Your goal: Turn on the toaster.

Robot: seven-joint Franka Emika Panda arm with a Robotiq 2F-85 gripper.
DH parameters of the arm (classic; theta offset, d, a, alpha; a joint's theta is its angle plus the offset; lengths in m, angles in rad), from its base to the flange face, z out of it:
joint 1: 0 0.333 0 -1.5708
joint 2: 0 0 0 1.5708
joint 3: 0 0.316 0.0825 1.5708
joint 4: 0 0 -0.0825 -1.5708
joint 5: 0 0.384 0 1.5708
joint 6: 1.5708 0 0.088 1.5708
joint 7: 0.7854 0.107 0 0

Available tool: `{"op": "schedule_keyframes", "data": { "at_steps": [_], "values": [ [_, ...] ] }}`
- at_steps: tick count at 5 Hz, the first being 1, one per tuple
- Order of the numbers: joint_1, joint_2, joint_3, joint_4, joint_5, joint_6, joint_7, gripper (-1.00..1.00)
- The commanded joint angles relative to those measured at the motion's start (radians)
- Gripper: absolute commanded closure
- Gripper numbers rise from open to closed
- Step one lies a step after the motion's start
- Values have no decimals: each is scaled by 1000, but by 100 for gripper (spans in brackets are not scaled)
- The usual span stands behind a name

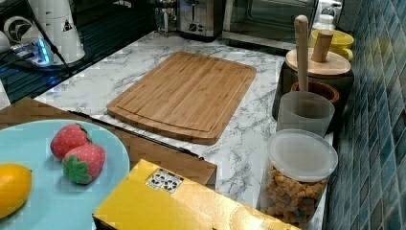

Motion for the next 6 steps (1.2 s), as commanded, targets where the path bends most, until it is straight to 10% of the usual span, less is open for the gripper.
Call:
{"op": "schedule_keyframes", "data": {
  "at_steps": [1, 6],
  "values": [
    [85, -120, 48, -147, 100, 12, -186, 100],
    [188, -191, 139, -306, 200, 152, -218, 100]
  ]
}}
